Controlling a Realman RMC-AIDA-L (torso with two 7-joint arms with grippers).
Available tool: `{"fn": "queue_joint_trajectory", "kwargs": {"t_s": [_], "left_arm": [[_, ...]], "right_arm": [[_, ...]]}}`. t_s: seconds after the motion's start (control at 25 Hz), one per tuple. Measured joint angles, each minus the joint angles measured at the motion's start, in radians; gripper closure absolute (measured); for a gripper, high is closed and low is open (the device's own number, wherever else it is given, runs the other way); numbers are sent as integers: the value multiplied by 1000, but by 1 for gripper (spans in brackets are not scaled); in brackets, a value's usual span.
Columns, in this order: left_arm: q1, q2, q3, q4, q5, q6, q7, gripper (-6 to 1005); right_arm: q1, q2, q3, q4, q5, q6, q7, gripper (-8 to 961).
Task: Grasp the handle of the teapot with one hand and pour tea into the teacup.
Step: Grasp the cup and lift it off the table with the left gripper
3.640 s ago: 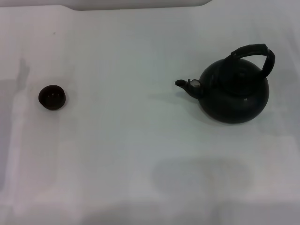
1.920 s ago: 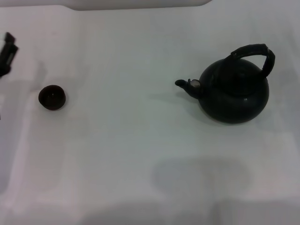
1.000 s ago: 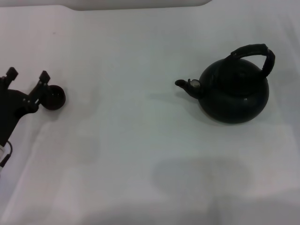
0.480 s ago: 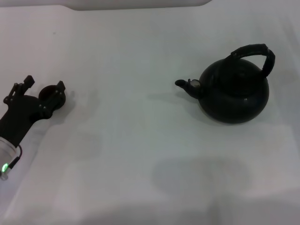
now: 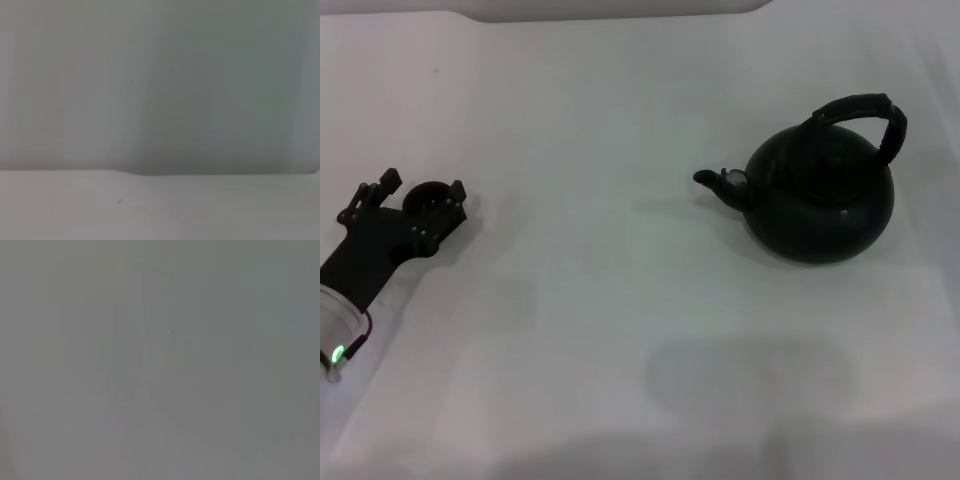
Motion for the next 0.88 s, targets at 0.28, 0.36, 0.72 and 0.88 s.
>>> {"fn": "queue_joint_trajectory", "kwargs": {"t_s": [0.28, 0.36, 0.72, 0.88], "left_arm": [[-19, -1, 0, -1, 34, 44, 2, 112], [-21, -1, 0, -4, 37, 54, 6, 112], [-22, -1, 0, -5, 37, 59, 10, 111], [-19, -1, 0, -3, 37, 59, 11, 112]], "right_arm": [[0, 0, -2, -1, 0, 1, 0, 222], [0, 0, -3, -1, 0, 1, 0, 222], [0, 0, -1, -2, 0, 3, 0, 222], [0, 0, -1, -2, 0, 4, 0, 222]]}}
